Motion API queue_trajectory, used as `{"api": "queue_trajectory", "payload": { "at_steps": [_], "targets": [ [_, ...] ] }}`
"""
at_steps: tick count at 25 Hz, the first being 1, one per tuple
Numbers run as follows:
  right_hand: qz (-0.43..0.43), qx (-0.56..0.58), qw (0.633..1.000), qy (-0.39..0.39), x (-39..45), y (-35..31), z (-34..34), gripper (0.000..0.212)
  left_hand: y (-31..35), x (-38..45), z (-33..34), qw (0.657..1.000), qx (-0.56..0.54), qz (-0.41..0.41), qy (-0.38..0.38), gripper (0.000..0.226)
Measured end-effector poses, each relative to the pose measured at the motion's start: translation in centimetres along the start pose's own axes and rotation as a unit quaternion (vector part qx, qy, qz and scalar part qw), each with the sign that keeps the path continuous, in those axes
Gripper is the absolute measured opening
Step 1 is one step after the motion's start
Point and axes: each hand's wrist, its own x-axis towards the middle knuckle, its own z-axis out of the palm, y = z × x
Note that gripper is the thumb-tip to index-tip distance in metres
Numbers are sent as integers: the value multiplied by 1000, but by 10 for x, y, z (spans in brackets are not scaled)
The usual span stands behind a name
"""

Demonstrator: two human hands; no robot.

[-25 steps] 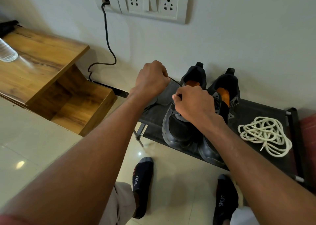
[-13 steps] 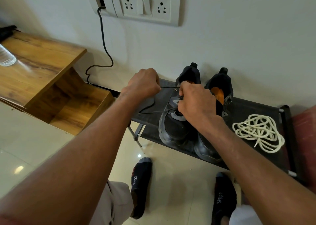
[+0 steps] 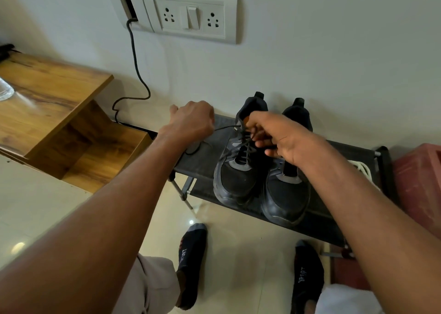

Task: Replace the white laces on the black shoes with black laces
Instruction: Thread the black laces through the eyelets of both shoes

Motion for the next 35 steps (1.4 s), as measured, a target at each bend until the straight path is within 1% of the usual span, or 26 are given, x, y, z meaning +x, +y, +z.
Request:
{"api": "queue_trajectory", "payload": {
  "at_steps": [1, 2, 3, 4, 6, 7, 8, 9, 10, 12, 13, 15, 17, 19, 20, 21, 22, 23, 24, 25, 26, 27, 28, 30, 32, 35],
  "targets": [
    [-29, 42, 999, -16, -1, -2, -5, 22, 5, 0, -4, 999, -41, 6, 9, 13],
    [-61, 89, 994, -27, -4, -6, -11, 26, 10, -1, -9, 993, -115, 18, 23, 15],
    [-91, 142, 985, -38, -7, -9, -15, 28, 18, -2, -14, 976, -212, 37, 37, 17],
    [-121, 179, 975, -46, -11, -13, -18, 28, 29, -5, -19, 946, -314, 60, 43, 20],
    [-186, 157, 970, -16, -21, -18, -22, 29, 54, -18, -29, 875, -471, 107, 22, 29],
    [-217, 129, 968, 11, -26, -19, -23, 30, 64, -25, -31, 851, -509, 126, 7, 34],
    [-238, 113, 964, 40, -32, -18, -25, 31, 71, -31, -32, 841, -525, 131, -9, 38],
    [-249, 108, 960, 68, -35, -15, -28, 32, 75, -36, -31, 842, -525, 124, -17, 40],
    [-255, 108, 955, 101, -38, -11, -30, 32, 76, -39, -28, 853, -513, 99, -11, 40],
    [-256, 103, 949, 155, -42, 0, -35, 32, 68, -45, -22, 883, -468, 20, 23, 38],
    [-255, 99, 948, 162, -44, 5, -36, 30, 61, -46, -19, 901, -432, -20, 37, 37],
    [-257, 76, 950, 160, -49, 15, -34, 20, 48, -55, -15, 938, -337, -68, 50, 33],
    [-253, 56, 952, 162, -56, 26, -30, 23, 39, -67, -4, 978, -176, -84, 68, 29],
    [-234, 73, 954, 175, -60, 41, -24, 31, 39, -79, 8, 990, -50, -86, 96, 27],
    [-228, 80, 952, 189, -61, 47, -20, 30, 42, -83, 10, 990, -40, -74, 115, 25],
    [-229, 82, 949, 202, -60, 51, -16, 27, 46, -84, 7, 988, -72, -47, 127, 24],
    [-235, 80, 945, 210, -58, 52, -13, 21, 53, -83, -1, 978, -161, -13, 128, 25],
    [-246, 77, 943, 211, -55, 50, -10, 15, 61, -80, -9, 951, -291, 17, 103, 28],
    [-261, 74, 940, 207, -50, 47, -8, 9, 69, -76, -17, 905, -420, 46, 49, 30],
    [-278, 67, 937, 203, -44, 43, -6, 4, 74, -72, -22, 862, -502, 66, -4, 30],
    [-292, 48, 932, 210, -38, 41, -4, 4, 75, -69, -24, 845, -526, 84, -40, 27],
    [-299, 19, 928, 223, -29, 40, -2, 6, 72, -63, -23, 854, -507, 96, -64, 24],
    [-297, -4, 926, 233, -19, 39, 0, 6, 66, -57, -19, 875, -469, 94, -73, 21],
    [-271, -8, 936, 226, -2, 39, 2, 15, 49, -43, -11, 921, -382, 55, -46, 19],
    [-247, 0, 944, 220, 10, 37, 0, 22, 33, -30, -9, 951, -310, 11, -5, 22],
    [-244, 13, 944, 220, 19, 30, -2, 20, 23, -17, -6, 942, -335, 9, -4, 10]
  ]
}}
